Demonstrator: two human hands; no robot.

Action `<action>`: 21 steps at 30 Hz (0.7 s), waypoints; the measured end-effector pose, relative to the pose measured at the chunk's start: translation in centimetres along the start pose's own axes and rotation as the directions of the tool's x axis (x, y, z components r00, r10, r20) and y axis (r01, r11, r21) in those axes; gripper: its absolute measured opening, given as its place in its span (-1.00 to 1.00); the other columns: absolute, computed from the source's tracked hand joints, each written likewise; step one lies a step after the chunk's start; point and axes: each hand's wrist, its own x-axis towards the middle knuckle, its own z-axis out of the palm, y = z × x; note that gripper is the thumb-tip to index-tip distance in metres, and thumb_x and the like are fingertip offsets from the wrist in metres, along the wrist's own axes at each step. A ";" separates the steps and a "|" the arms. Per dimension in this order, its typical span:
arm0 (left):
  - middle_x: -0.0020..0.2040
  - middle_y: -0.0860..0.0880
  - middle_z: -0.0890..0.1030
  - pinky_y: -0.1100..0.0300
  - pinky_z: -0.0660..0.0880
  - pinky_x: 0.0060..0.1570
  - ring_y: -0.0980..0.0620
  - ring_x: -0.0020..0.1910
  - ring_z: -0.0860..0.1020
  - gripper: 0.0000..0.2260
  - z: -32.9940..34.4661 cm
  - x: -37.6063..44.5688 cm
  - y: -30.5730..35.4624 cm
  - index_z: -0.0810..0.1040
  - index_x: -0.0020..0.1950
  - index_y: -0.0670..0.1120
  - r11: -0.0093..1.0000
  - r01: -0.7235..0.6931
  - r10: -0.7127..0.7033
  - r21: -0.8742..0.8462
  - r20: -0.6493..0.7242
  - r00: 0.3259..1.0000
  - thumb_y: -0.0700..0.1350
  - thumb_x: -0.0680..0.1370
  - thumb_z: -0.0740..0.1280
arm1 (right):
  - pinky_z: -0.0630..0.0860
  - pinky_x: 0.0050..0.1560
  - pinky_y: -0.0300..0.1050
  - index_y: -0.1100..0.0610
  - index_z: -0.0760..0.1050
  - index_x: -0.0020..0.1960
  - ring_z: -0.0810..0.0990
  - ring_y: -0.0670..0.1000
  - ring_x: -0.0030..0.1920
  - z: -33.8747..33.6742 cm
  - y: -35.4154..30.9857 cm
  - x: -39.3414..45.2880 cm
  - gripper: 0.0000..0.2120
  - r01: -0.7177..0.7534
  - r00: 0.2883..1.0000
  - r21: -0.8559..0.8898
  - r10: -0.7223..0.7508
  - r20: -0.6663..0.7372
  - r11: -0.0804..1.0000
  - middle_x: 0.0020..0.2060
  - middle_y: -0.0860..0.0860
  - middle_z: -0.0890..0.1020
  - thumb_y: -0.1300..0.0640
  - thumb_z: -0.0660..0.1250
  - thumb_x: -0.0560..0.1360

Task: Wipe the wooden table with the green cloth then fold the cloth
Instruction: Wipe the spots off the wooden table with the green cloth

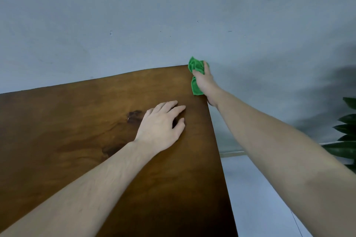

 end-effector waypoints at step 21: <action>0.51 0.12 0.30 -0.04 0.20 0.47 0.05 0.51 0.21 -0.58 -1.0 -20.3 4.6 0.31 0.49 0.18 0.983 -0.176 0.179 -0.053 0.049 0.983 0.15 0.62 0.11 | 0.29 0.45 -0.10 -0.17 0.00 0.64 0.35 -0.03 0.44 -3.1 7.1 -36.3 -0.45 -0.019 0.999 0.051 0.017 0.045 0.999 0.53 -0.07 0.29 0.08 0.12 0.73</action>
